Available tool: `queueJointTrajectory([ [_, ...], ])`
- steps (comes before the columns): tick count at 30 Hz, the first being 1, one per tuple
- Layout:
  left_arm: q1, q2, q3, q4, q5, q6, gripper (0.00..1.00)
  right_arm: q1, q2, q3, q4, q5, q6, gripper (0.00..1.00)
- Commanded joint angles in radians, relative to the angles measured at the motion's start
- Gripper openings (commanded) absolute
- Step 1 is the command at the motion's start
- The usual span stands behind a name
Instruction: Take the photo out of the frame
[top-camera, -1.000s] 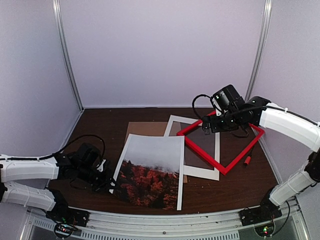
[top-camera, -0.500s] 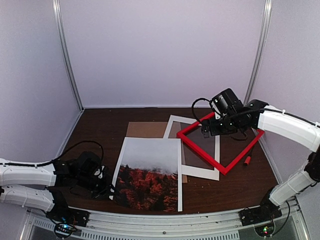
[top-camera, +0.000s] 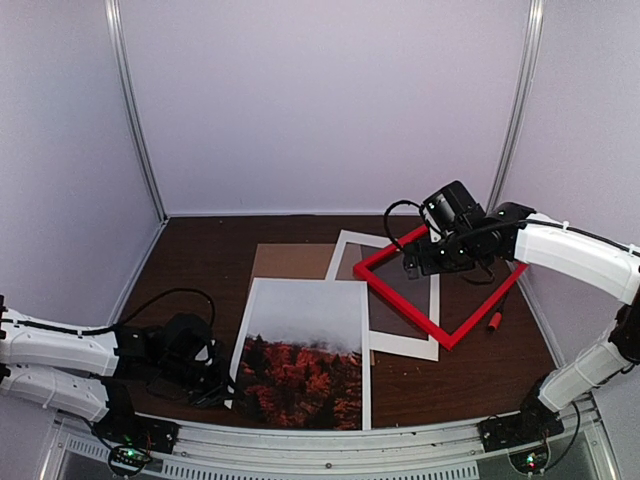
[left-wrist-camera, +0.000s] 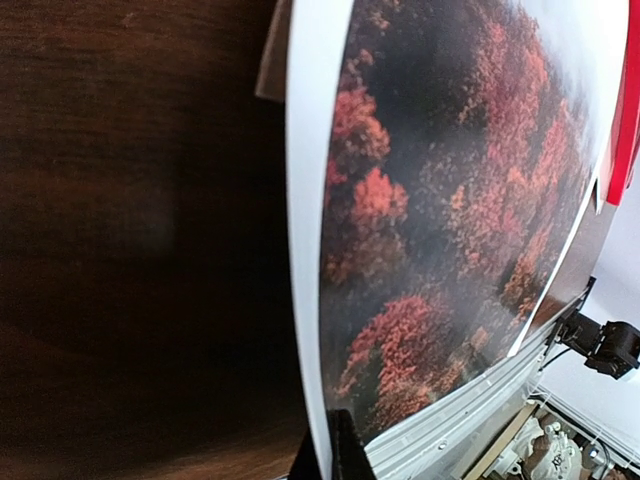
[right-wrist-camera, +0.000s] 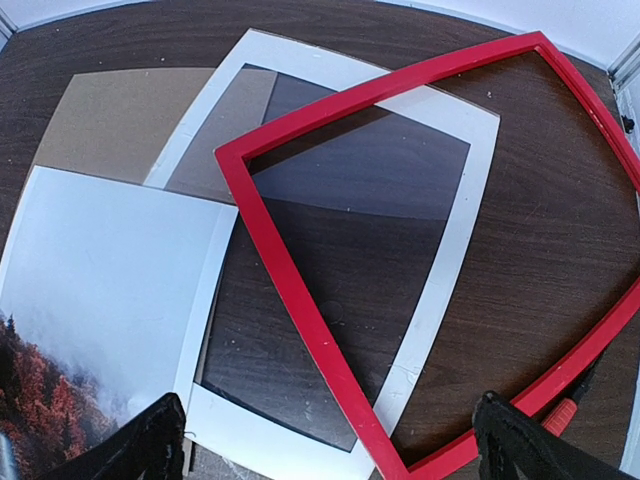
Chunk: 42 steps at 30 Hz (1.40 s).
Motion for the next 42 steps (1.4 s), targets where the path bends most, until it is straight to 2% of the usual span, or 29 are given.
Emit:
queueJointTrajectory([
  [1, -0.008, -0.007, 0.005, 0.005, -0.032, -0.005, 0.05, -0.004, -0.017, -0.006, 0.016, 0.004, 0.004, 1.0],
  [3, -0.008, -0.02, 0.022, -0.043, -0.053, 0.014, 0.1, -0.005, -0.017, -0.006, 0.018, 0.005, 0.003, 1.0],
  [5, -0.008, -0.031, 0.047, -0.103, -0.077, 0.035, 0.21, -0.004, -0.019, -0.006, 0.018, 0.008, 0.002, 1.0],
  [15, -0.008, -0.044, 0.189, -0.35, -0.219, 0.171, 0.61, -0.004, -0.038, -0.001, 0.011, 0.028, -0.015, 1.0],
  [21, -0.003, -0.026, 0.334, -0.534, -0.361, 0.281, 0.79, -0.004, -0.048, 0.007, 0.006, 0.043, -0.029, 1.0],
  [27, 0.037, 0.0, 0.463, -0.669, -0.489, 0.404, 0.89, -0.005, -0.076, 0.001, 0.019, 0.102, -0.055, 1.0],
  [31, 0.09, 0.009, 0.533, -0.711, -0.577, 0.504, 0.91, -0.005, -0.107, -0.018, 0.049, 0.143, -0.091, 1.0],
  [37, 0.22, 0.003, 0.544, -0.647, -0.61, 0.643, 0.93, -0.005, -0.161, -0.066, 0.124, 0.201, -0.147, 1.0],
  [42, 0.306, 0.028, 0.552, -0.591, -0.699, 0.76, 0.98, -0.005, -0.205, -0.134, 0.212, 0.268, -0.245, 1.0],
])
